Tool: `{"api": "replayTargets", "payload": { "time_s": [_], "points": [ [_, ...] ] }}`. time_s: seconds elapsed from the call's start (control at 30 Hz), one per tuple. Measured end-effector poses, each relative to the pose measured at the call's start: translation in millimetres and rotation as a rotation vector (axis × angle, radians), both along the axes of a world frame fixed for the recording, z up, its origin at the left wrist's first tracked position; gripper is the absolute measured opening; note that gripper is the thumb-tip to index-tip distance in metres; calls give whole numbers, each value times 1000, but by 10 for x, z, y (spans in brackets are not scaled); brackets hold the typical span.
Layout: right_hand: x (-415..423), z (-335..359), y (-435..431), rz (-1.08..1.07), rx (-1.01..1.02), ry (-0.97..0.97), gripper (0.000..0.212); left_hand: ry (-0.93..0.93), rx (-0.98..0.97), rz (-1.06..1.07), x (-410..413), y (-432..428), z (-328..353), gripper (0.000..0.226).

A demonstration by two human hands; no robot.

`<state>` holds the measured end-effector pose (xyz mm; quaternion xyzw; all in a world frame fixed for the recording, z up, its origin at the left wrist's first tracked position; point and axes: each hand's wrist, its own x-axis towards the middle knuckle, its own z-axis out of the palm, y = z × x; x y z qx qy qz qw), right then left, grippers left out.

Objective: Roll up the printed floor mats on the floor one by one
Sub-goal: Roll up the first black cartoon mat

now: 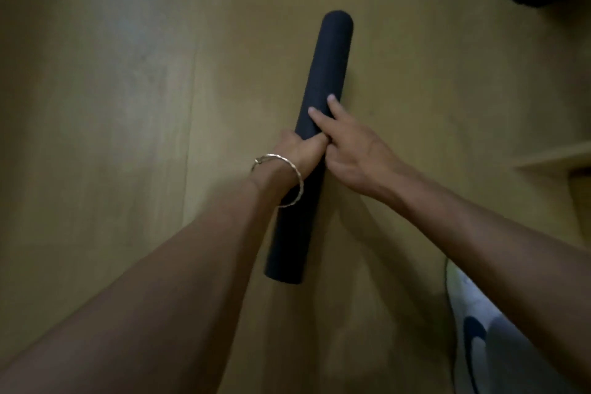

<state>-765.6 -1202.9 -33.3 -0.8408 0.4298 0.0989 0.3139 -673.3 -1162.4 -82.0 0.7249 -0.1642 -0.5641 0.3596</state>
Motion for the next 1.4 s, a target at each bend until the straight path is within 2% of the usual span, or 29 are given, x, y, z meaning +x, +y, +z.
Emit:
{"api": "replayTargets", "payload": {
  "time_s": [0.1, 0.2, 0.23, 0.33, 0.4, 0.5, 0.57, 0.67, 0.73, 0.83, 0.9, 1.03, 1.2, 1.3, 1.4],
  "points": [
    [-492, 25, 186, -369, 90, -133, 52, 209, 16, 47, -634, -102, 90, 72],
    [-1029, 175, 336, -535, 16, -153, 27, 317, 27, 158, -1261, -123, 71, 84],
    [-1213, 248, 379, -552, 7, -129, 27, 363, 28, 141, -1438, -89, 151, 81],
    [-1697, 457, 557, -579, 69, -164, 52, 487, 10, 58, -1755, 30, 482, 59],
    [-1839, 461, 639, -591, 140, -249, 60, 490, 2, 78, -1850, 1, 464, 54],
    [-1998, 269, 676, -611, 208, -281, 83, 430, -16, 55, -1923, -8, 431, 64],
    [-2068, 162, 697, -624, 218, -302, 90, 363, -12, 37, -1967, 38, 372, 70],
    [-2214, 81, 695, -626, 236, -318, 94, 333, -31, 17, -2044, 26, 305, 47],
    [-2403, 94, 673, -603, 230, -249, 93, 325, -18, 3, -2136, 26, 257, 41],
    [-2896, 120, 729, -536, 221, -14, 99, 292, -4, -58, -2413, 118, 209, 56],
    [-3284, 138, 870, -535, 215, 66, 99, 239, -14, -147, -2748, 220, 196, 58],
    [-3995, 136, 1281, -653, 181, 107, 99, 191, -45, -296, -3501, 411, 214, 52],
    [-4634, -85, 1701, -851, 21, 117, 90, 183, 44, -492, -4255, 551, 135, 23],
    [-4870, -229, 1866, -939, -75, 147, 85, 201, 78, -516, -4653, 616, 84, 36],
    [-5116, -265, 1977, -1003, -100, 195, 83, 232, 83, -558, -4950, 672, 44, 37]
  ]
}}
